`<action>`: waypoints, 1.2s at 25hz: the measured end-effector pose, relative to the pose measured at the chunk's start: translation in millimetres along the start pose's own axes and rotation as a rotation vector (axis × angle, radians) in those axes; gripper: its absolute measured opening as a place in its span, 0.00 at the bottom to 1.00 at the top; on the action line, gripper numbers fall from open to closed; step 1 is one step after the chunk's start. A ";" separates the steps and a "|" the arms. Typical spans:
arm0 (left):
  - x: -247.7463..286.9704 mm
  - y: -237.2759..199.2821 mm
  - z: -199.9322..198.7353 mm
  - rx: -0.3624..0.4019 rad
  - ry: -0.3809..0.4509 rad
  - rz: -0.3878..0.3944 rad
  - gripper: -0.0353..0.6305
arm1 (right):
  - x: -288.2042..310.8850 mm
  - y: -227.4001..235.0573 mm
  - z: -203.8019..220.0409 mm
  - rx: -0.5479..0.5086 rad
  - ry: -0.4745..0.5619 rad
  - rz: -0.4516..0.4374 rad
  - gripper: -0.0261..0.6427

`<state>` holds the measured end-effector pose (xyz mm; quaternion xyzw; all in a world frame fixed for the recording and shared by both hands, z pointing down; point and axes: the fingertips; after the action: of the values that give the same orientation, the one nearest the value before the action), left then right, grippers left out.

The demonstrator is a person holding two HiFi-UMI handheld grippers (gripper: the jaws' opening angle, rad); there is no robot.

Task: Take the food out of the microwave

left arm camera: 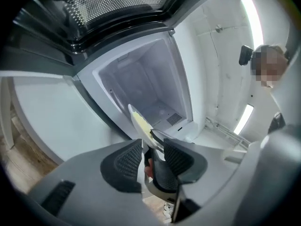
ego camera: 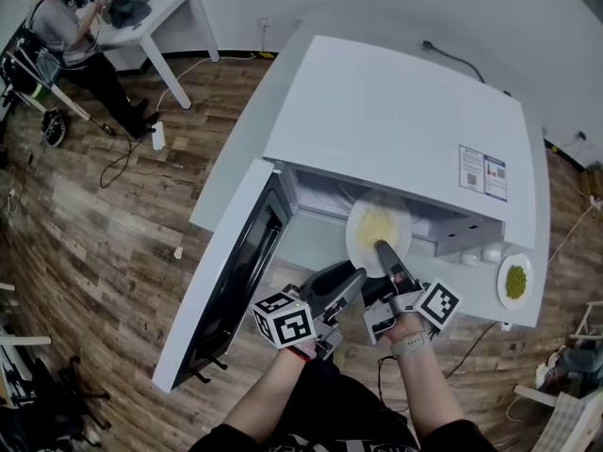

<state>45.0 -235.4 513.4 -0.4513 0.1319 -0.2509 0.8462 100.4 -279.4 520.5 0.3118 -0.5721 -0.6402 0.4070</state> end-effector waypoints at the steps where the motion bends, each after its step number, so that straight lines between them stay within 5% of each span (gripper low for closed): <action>1: -0.1 -0.5 -0.9 0.018 -0.004 -0.007 0.26 | -0.1 -0.7 -0.4 0.003 0.001 -0.004 0.14; 7: -0.7 1.2 -4.6 0.148 -0.025 -0.033 0.30 | -3.1 0.4 -1.8 0.045 0.021 -0.020 0.14; 13: -9.1 -6.3 -5.9 0.179 -0.008 -0.081 0.30 | -7.8 -0.2 -7.3 0.049 0.032 -0.028 0.14; 21: -9.6 -8.4 -14.9 0.390 -0.004 -0.172 0.27 | -15.2 1.4 -9.9 0.041 0.037 -0.033 0.14; 30: -9.6 -12.8 -13.6 0.427 -0.009 -0.202 0.15 | -21.1 0.4 -4.6 0.041 0.017 -0.047 0.14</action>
<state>26.9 -245.7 516.4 -0.2739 0.0260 -0.3543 0.8937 114.5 -263.2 518.8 0.3390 -0.5741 -0.6350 0.3902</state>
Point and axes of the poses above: the fingertips, and each gripper's own axes: x forward along the fingers, y to its right, z out of its underside, and after that the axes turned 1 degree about -x, right-handed
